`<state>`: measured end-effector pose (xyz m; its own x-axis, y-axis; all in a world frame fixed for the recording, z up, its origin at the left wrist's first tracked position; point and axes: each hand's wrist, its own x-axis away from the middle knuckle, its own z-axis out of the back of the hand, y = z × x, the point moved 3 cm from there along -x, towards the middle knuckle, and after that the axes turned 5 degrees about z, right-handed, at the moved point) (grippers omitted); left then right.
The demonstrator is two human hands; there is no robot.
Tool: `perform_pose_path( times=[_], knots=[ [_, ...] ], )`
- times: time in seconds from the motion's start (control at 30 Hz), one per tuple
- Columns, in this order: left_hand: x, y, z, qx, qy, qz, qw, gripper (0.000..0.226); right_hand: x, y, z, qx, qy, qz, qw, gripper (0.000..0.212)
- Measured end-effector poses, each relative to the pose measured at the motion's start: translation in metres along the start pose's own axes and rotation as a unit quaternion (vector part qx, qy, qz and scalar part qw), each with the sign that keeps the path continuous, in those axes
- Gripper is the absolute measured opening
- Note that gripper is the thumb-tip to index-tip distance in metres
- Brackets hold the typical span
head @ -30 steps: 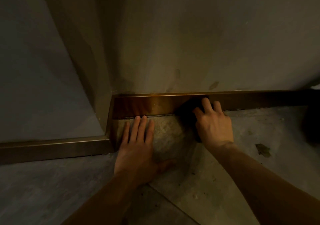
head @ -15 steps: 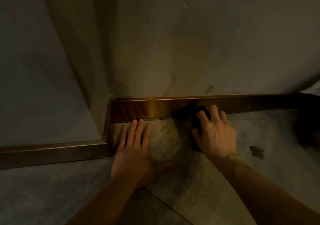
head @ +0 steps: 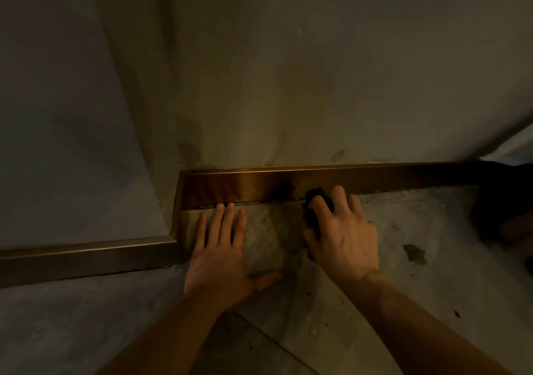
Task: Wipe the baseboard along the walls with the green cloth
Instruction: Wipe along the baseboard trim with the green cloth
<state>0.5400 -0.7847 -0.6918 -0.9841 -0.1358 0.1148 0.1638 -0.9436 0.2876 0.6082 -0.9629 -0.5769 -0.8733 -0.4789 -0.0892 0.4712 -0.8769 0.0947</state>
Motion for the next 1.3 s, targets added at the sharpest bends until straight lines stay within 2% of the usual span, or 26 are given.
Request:
perform_pose_path(
  times=[0.2, 0.43, 0.6, 0.83, 0.93, 1.0, 1.13, 1.17, 1.3],
  knots=[
    [0.001, -0.007, 0.014, 0.016, -0.072, -0.023, 0.997, 0.141, 0.022, 0.005, 0.032, 0.012, 0.026, -0.023, 0.999, 0.045],
    [0.03, 0.02, 0.04, 0.072, -0.047, -0.081, 0.993, 0.129, 0.055, 0.011, 0.074, 0.01, 0.07, -0.058, 0.996, 0.042],
    [0.037, 0.048, 0.059, 0.143, -0.045, -0.083, 0.985, 0.12, 0.073, 0.008, 0.099, -0.019, 0.109, -0.089, 0.99, 0.039],
    [0.046, 0.082, 0.087, 0.191, -0.068, -0.098, 0.974, 0.127, 0.087, -0.002, 0.134, -0.095, 0.168, -0.129, 0.973, 0.034],
    [0.048, 0.094, 0.098, 0.183, -0.1, -0.09, 0.974, 0.129, 0.09, -0.007, 0.15, -0.132, 0.196, -0.129, 0.963, 0.035],
    [0.05, 0.099, 0.105, 0.168, -0.114, -0.087, 0.975, 0.114, 0.091, -0.009, 0.161, -0.152, 0.223, -0.128, 0.954, 0.035],
    [0.053, 0.1, 0.126, 0.199, -0.104, -0.058, 0.973, 0.042, 0.095, -0.008, 0.179, -0.196, 0.271, -0.127, 0.934, 0.032],
    [0.054, 0.098, 0.132, 0.21, -0.091, -0.046, 0.972, 0.031, 0.096, -0.007, 0.182, -0.202, 0.28, -0.127, 0.93, 0.031],
    [0.053, 0.091, 0.158, 0.29, -0.025, -0.019, 0.957, 0.03, 0.1, 0.004, 0.182, -0.21, 0.28, -0.146, 0.925, 0.031]
  ],
)
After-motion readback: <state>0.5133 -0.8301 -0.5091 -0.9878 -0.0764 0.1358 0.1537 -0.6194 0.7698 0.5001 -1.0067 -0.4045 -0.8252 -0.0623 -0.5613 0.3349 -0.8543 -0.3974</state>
